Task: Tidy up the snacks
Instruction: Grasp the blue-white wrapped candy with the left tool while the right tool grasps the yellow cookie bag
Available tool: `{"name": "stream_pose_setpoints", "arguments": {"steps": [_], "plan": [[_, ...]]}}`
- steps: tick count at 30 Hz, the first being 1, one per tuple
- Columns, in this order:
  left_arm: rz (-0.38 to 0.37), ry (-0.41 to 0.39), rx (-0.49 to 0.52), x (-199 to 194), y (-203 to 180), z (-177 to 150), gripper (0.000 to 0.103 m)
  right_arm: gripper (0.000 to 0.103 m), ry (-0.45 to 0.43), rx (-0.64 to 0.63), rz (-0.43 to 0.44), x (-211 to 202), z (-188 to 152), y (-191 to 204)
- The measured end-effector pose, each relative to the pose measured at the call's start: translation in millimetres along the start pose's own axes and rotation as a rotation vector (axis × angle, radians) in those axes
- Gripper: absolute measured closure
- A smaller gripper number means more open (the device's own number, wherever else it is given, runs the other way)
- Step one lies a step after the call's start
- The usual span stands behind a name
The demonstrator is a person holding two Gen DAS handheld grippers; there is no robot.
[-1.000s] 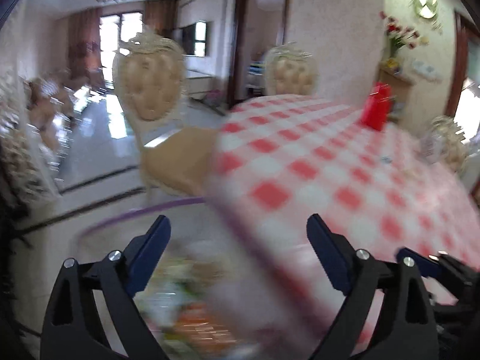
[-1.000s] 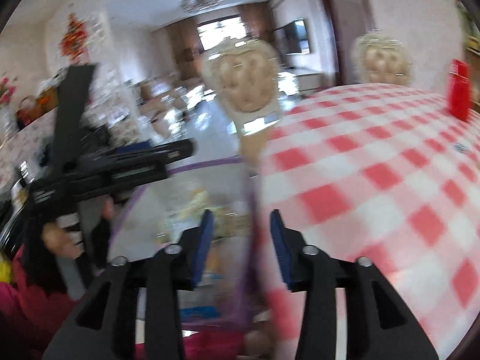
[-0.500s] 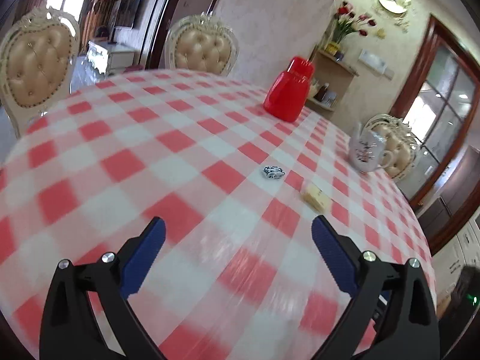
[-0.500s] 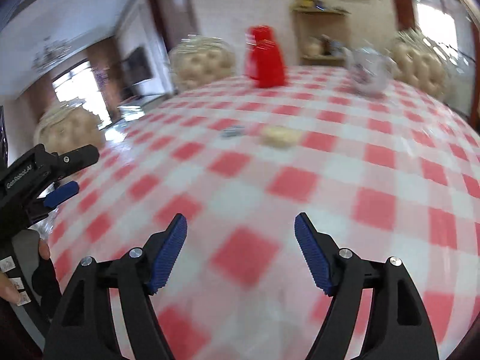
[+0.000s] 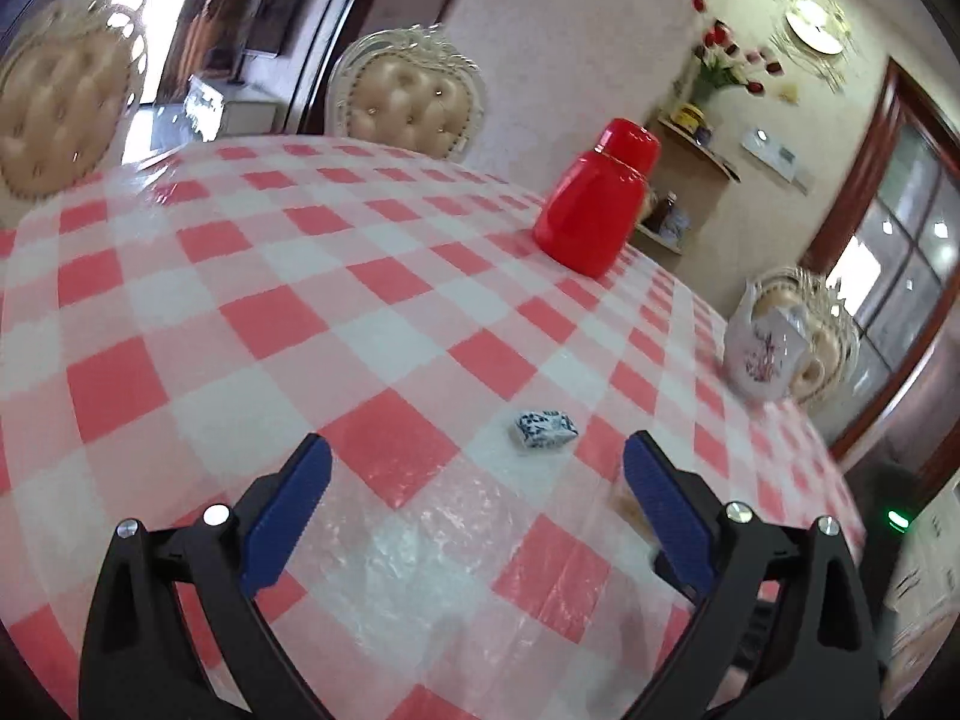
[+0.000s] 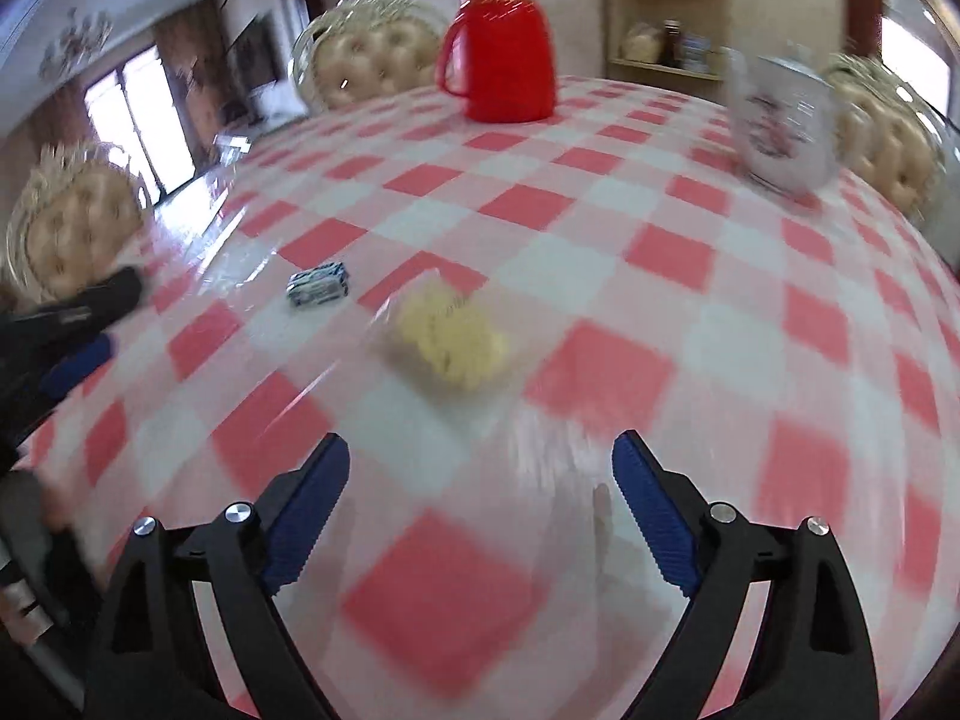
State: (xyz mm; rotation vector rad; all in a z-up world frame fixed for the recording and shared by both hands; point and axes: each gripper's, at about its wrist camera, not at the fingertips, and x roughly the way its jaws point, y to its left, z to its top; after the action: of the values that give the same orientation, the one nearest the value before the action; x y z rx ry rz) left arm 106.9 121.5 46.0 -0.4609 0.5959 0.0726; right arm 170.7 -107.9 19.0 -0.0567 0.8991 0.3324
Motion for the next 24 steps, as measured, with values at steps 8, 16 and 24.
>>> {"name": "stream_pose_setpoints", "arguments": {"steps": [8,16,24], "plan": [[0.004,0.036,0.071,7,-12,-7,0.005,0.027,0.044,-0.15,0.043,31,27,14],[0.009,0.042,0.059,7,-8,-7,0.005,0.067,-0.032,-0.069,-0.002,-25,-14,17],[0.006,0.148,0.279,43,-51,-13,0.005,0.067,-0.198,0.248,0.018,-117,-74,-23]]}}
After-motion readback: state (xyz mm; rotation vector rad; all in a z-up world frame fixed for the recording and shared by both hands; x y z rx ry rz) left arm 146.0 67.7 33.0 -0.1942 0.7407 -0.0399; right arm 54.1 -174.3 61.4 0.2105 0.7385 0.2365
